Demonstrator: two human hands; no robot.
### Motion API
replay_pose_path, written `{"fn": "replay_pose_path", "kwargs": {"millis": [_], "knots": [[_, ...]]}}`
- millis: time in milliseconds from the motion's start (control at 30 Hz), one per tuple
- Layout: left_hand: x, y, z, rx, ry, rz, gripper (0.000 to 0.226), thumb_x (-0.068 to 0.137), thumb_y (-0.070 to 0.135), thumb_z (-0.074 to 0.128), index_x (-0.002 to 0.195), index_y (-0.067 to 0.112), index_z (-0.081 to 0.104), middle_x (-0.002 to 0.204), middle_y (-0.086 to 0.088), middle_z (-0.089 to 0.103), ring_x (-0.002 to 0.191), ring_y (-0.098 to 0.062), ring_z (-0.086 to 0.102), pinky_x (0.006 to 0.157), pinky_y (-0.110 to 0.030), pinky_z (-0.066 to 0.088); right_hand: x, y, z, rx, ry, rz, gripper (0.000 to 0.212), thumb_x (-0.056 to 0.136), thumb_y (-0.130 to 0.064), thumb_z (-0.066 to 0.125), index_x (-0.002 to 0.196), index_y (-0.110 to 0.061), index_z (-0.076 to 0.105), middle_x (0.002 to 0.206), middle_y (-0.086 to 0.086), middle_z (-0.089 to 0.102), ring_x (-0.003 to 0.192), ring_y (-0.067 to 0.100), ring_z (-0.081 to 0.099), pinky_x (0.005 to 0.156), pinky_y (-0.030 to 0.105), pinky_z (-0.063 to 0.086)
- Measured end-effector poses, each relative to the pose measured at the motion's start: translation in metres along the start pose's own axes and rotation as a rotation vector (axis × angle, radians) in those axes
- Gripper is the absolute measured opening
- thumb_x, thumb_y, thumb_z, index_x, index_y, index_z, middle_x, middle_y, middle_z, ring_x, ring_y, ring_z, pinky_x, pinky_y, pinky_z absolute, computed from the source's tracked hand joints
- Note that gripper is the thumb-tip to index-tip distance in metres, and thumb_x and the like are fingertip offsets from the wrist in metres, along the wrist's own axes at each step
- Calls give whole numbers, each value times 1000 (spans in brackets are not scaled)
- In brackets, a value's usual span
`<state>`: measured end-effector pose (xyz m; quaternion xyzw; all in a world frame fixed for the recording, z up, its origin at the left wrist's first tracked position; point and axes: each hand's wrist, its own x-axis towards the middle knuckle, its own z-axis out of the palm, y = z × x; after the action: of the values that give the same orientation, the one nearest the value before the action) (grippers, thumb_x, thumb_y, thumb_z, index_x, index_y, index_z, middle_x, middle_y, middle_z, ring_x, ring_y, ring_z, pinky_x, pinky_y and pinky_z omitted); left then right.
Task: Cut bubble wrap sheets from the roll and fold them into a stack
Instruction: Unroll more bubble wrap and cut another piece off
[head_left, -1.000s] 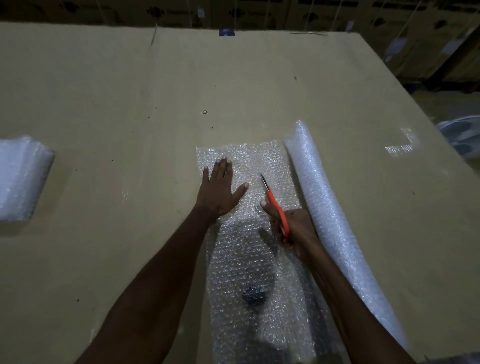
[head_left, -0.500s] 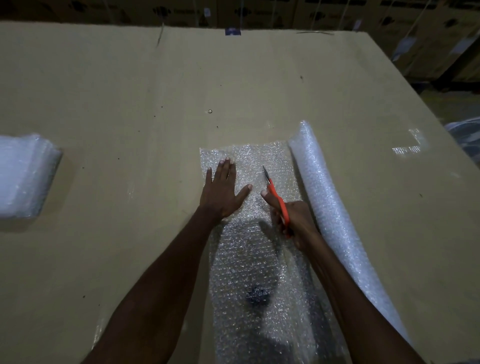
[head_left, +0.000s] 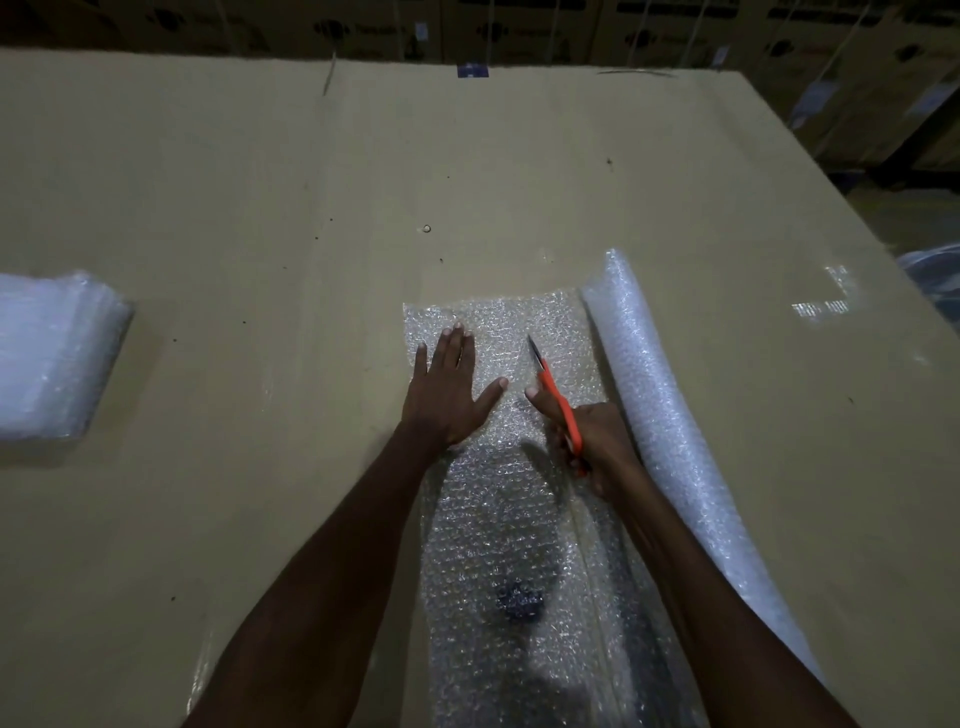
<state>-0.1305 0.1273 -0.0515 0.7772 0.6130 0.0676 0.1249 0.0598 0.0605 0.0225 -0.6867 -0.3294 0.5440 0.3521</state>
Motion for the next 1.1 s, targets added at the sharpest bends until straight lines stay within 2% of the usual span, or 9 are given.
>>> {"fn": "replay_pose_path", "kwargs": {"millis": [167,300,433,567,800,967,1100], "knots": [[0,0,1,4,-11,-8,94,92,74,5,159,8,0,167,-9,-7,154,-22,-9,123,-49,-7,5,-6,5,-21,-32,-1,58,66,-61,87,47,-13,60,54,15,51,38,18,39,41,21,29],[0,-1,1,1,-19,-4,93,94,74,9,159,9,-2,167,-9,-9,154,-21,-10,123,-49,-8,9,-8,6,-35,-20,-18,58,67,-58,88,52,-7,64,59,20,54,37,18,41,40,21,30],[2,-3,-3,-3,-49,-13,89,97,70,15,159,9,-5,167,-9,-14,153,-21,-14,122,-49,-11,9,-6,6,-24,-26,-16,62,64,-61,88,66,-2,69,59,19,54,37,17,41,41,22,31],[11,2,-11,-11,-18,12,85,101,63,21,159,6,-3,167,-11,-12,154,-23,-12,123,-51,-9,12,-9,8,-41,-23,-10,60,65,-62,87,56,-8,65,55,15,53,37,18,41,42,22,31],[32,-7,-7,3,-17,5,88,97,69,11,159,7,4,168,-10,-3,155,-22,-6,123,-53,-3,7,-8,6,-26,-13,-11,57,70,-54,87,48,-10,59,45,9,48,35,17,39,40,21,30],[29,-8,-4,-3,-6,8,87,97,69,11,159,8,1,167,-9,-6,154,-21,-9,123,-52,-6,15,-16,10,-29,-16,7,57,68,-59,87,59,-7,63,50,10,51,35,16,39,40,20,29],[28,-10,-7,17,-19,-8,87,98,68,12,160,7,5,168,-10,-2,155,-22,-6,123,-51,-5,18,-13,13,-12,9,-13,56,69,-51,89,51,-10,56,51,12,49,35,16,37,38,18,28]]}}
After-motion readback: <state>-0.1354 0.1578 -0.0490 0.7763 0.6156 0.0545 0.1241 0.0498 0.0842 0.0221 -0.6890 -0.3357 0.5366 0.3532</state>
